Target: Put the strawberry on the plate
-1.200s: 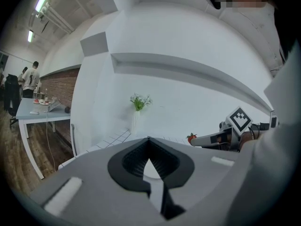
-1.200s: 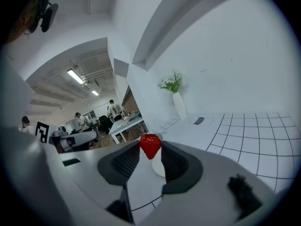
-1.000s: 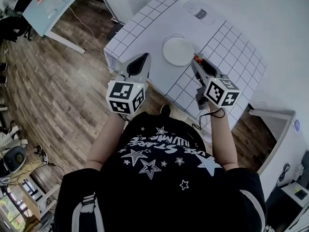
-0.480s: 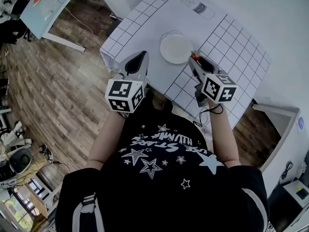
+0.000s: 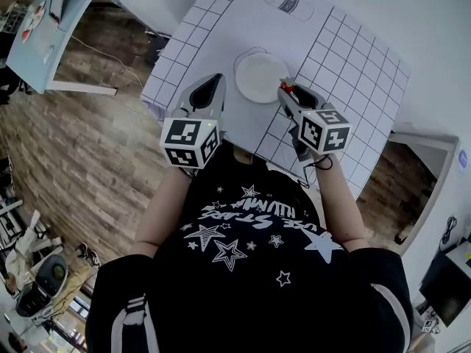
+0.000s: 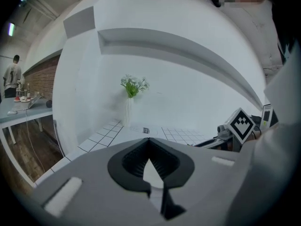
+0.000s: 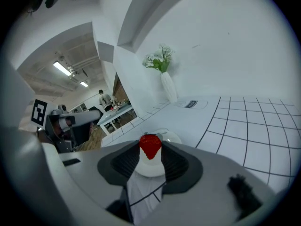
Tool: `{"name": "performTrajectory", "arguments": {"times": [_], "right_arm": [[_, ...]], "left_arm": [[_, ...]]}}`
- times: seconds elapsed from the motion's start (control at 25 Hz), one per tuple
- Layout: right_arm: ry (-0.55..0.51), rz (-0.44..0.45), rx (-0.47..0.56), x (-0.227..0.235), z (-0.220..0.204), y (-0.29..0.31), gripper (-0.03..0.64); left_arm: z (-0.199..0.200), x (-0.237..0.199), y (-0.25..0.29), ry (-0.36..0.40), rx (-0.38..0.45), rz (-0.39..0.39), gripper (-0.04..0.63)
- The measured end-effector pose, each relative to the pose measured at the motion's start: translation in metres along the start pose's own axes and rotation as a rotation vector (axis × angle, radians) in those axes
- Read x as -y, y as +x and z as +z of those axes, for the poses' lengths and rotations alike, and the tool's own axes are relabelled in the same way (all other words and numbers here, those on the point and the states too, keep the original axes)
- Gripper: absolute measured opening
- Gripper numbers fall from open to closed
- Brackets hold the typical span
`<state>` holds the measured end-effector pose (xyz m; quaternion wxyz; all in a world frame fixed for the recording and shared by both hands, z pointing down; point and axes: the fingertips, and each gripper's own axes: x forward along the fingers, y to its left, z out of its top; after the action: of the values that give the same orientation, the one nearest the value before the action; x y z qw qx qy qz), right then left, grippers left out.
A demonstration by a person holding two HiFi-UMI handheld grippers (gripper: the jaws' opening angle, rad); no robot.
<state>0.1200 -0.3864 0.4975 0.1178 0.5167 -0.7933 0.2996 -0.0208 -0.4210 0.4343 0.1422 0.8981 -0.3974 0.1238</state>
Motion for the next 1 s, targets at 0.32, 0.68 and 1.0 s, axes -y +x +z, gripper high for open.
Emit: {"name": "performTrajectory", "arguments": {"times": [0.32, 0.68, 1.0], "right_arm": [[-0.012, -0.080, -0.063, 0.005, -0.012, 0.037, 0.152], [-0.044, -0.137, -0.144, 0.006, -0.023, 0.073, 0.152], [-0.065, -0.186, -0.217, 0.013, -0.035, 0.085, 0.152]], "left_arm": [[-0.012, -0.027, 0.030, 0.006, -0.067, -0.101, 0.009], [-0.016, -0.049, 0.054, 0.010, -0.111, -0.173, 0.009], [-0.018, -0.059, 0.061, 0.019, -0.129, -0.201, 0.009]]}}
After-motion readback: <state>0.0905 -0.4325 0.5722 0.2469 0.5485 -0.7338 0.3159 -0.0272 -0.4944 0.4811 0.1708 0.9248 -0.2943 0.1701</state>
